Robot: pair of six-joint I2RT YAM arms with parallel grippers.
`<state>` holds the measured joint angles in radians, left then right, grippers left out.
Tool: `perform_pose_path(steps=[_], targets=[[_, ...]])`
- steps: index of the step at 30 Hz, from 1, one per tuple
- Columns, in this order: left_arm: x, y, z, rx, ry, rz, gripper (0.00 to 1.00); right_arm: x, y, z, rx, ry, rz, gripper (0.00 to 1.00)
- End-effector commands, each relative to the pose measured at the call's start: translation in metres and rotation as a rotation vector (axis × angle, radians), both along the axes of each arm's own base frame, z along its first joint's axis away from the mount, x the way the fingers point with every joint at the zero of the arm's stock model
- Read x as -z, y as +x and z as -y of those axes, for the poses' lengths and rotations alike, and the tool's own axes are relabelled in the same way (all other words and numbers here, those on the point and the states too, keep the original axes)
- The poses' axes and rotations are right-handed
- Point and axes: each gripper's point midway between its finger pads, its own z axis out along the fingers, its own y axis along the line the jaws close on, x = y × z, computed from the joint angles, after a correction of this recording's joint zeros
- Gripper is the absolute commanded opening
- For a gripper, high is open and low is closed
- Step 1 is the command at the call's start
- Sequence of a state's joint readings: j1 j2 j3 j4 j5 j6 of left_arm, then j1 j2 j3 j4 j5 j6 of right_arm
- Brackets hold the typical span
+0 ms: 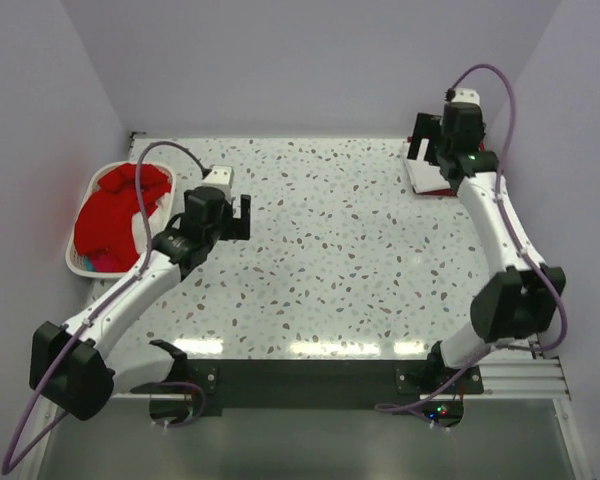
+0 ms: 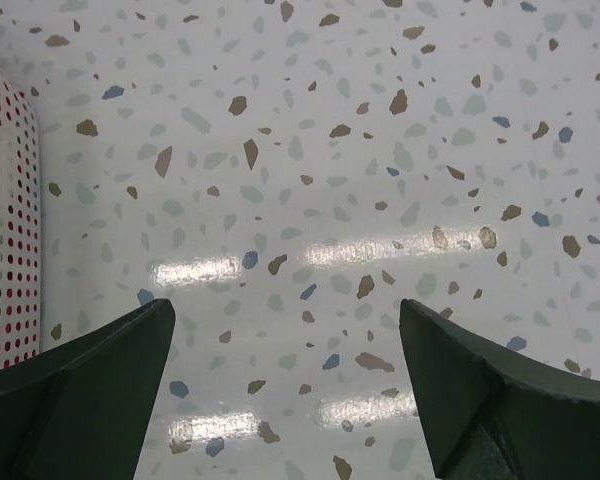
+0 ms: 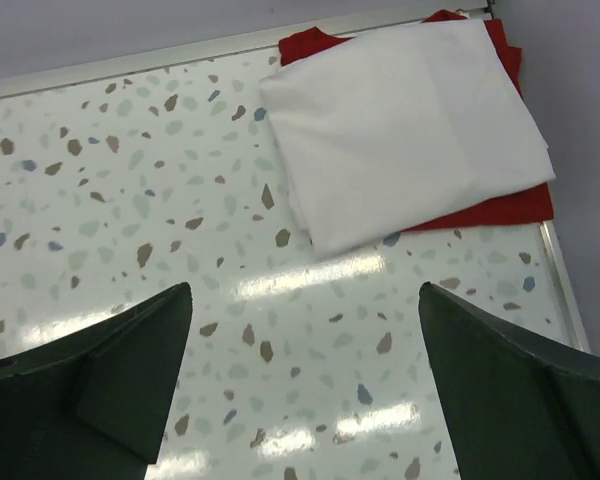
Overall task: Fold and stack the t-shirts
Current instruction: Reset both grippers
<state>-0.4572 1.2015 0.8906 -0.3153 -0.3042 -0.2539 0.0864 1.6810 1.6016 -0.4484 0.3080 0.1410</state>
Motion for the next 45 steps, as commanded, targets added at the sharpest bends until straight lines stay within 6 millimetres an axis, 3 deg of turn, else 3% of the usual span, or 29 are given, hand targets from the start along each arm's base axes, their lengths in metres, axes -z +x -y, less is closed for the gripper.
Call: perform_pose_path(steps=[1, 2, 3, 4, 5, 7, 10, 11, 14, 18, 22, 28, 37, 45], targets=[[-0.036, -0.005, -0.007, -0.055, -0.079, 0.091, 1.00, -0.045, -0.068, -0.005, -0.016, 0.154, 0.051, 0.99], [-0.043, -0.008, -0.009, -0.063, -0.090, 0.103, 1.00, -0.039, -0.087, -0.008, -0.028, 0.167, 0.017, 0.98], [-0.050, -0.014, -0.013, -0.073, -0.096, 0.105, 1.00, -0.045, -0.100, -0.012, -0.050, 0.182, 0.024, 0.99], [-0.069, -0.021, -0.019, -0.091, -0.121, 0.153, 1.00, -0.071, -0.126, -0.012, -0.064, 0.191, 0.091, 0.99], [-0.077, -0.026, -0.022, -0.096, -0.130, 0.172, 1.00, -0.067, -0.144, -0.014, -0.074, 0.197, 0.069, 0.99], [-0.092, -0.039, -0.033, -0.117, -0.132, 0.196, 1.00, -0.093, -0.184, -0.017, -0.108, 0.215, 0.158, 0.99], [-0.125, -0.066, -0.049, -0.144, -0.170, 0.262, 1.00, -0.098, -0.225, -0.021, -0.142, 0.230, 0.193, 0.99], [-0.131, -0.071, -0.053, -0.148, -0.176, 0.271, 1.00, -0.104, -0.249, -0.021, -0.154, 0.231, 0.232, 0.99], [-0.156, -0.095, -0.065, -0.162, -0.216, 0.317, 1.00, -0.101, -0.288, -0.017, -0.143, 0.229, 0.263, 0.99], [-0.174, -0.121, -0.078, -0.170, -0.267, 0.379, 1.00, -0.095, -0.317, -0.017, -0.162, 0.231, 0.319, 0.99], [-0.176, -0.144, -0.092, -0.195, -0.303, 0.436, 1.00, -0.091, -0.333, -0.017, -0.166, 0.248, 0.349, 0.99], [-0.164, -0.160, -0.103, -0.237, -0.353, 0.453, 1.00, -0.090, -0.347, -0.015, -0.175, 0.244, 0.393, 0.99], [-0.151, -0.165, -0.104, -0.268, -0.398, 0.433, 1.00, -0.080, -0.354, -0.012, -0.162, 0.247, 0.407, 0.98], [-0.136, -0.157, -0.102, -0.303, -0.454, 0.450, 1.00, -0.077, -0.355, -0.012, -0.172, 0.240, 0.415, 0.99]])
